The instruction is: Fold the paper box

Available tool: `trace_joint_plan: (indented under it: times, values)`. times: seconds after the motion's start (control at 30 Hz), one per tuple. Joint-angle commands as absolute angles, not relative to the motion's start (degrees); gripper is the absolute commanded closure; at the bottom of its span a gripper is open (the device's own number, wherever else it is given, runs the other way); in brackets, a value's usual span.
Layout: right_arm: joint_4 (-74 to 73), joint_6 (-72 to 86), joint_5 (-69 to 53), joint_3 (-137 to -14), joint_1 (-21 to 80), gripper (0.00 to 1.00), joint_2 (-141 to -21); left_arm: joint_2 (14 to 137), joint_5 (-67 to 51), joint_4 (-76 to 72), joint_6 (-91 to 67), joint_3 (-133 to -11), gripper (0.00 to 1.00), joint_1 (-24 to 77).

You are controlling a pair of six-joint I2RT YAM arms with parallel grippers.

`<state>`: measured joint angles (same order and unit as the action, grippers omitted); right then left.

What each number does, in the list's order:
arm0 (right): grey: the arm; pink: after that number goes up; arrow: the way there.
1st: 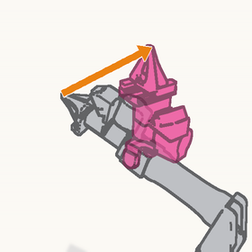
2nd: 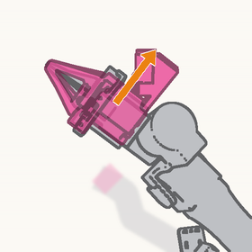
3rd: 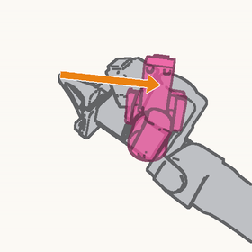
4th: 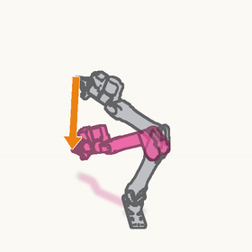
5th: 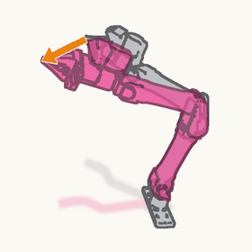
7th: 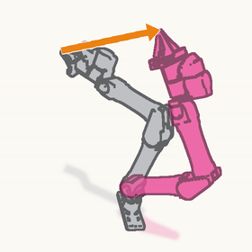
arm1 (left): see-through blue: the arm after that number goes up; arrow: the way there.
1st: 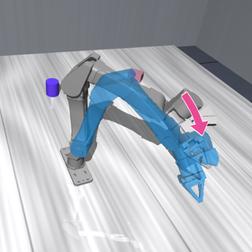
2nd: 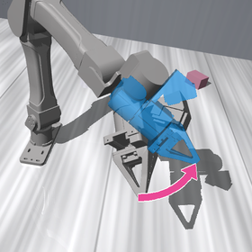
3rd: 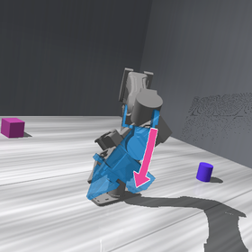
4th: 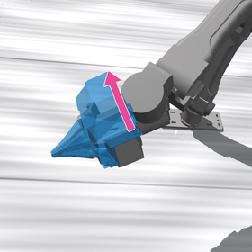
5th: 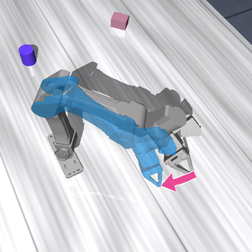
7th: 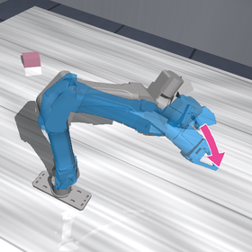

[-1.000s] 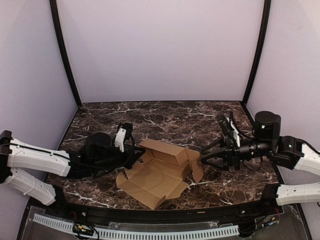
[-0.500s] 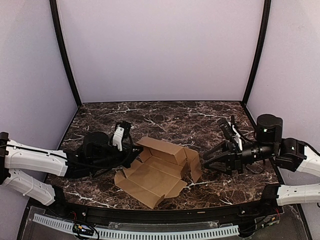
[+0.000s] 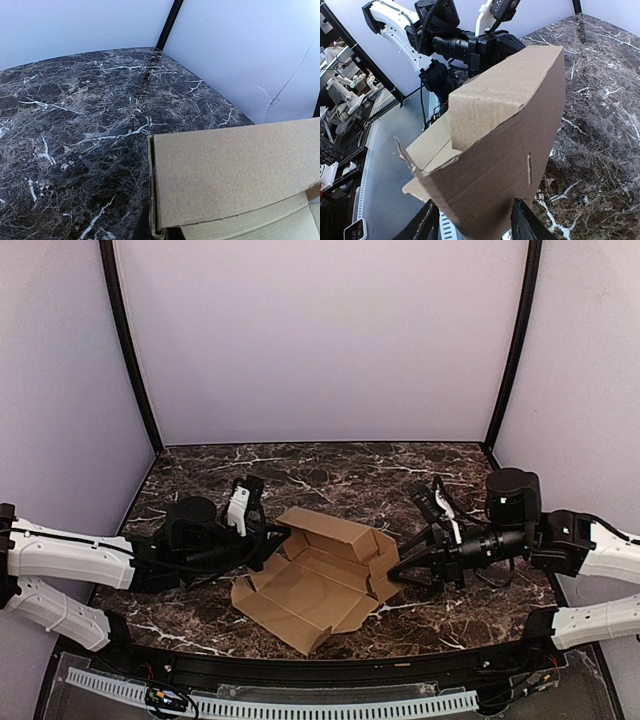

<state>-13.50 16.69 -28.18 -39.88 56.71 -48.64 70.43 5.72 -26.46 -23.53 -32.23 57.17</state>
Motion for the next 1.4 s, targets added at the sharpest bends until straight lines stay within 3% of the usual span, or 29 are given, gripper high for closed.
trace_joint_plan:
  times: [0.0,0.4,1.37]
  values:
    - [-10.5,16.2,-25.2,-42.9,57.4,0.52,-50.1,69.7,3.3,-26.6,-22.4,-33.6,0.99,57.3]
    - [-7.4,17.9,-22.8,-44.5,57.8,0.54,-51.9,69.4,2.0,-27.2,-19.2,-33.1,0.99,57.7]
    - [-5.2,17.5,-19.1,-47.1,63.9,0.51,-61.4,73.0,15.8,-18.6,-24.1,-37.8,0.99,57.8]
